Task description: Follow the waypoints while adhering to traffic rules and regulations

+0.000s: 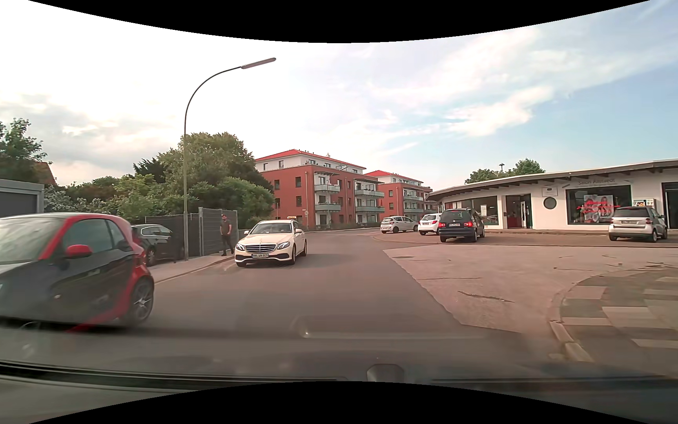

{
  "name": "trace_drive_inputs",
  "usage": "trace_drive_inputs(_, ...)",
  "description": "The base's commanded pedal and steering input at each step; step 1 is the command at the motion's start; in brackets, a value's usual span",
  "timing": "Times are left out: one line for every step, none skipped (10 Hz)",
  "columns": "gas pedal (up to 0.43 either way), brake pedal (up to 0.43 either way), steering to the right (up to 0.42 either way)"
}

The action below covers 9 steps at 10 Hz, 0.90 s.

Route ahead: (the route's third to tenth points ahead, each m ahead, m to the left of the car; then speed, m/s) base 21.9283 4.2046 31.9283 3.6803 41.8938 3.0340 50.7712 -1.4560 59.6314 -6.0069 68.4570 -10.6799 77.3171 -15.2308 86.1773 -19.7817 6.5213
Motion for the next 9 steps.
trace_drive_inputs(0.067,0.0,0.0)
trace_drive_inputs(0.067,0.0,-0.001)
trace_drive_inputs(0.059,0.0,-0.001)
trace_drive_inputs(0.047,0.0,-0.001)
trace_drive_inputs(0.039,0.0,-0.004)
trace_drive_inputs(0.039,0.0,-0.008)
trace_drive_inputs(0.039,0.0,-0.009)
trace_drive_inputs(0.039,0.0,-0.009)
trace_drive_inputs(0.039,0.0,-0.009)
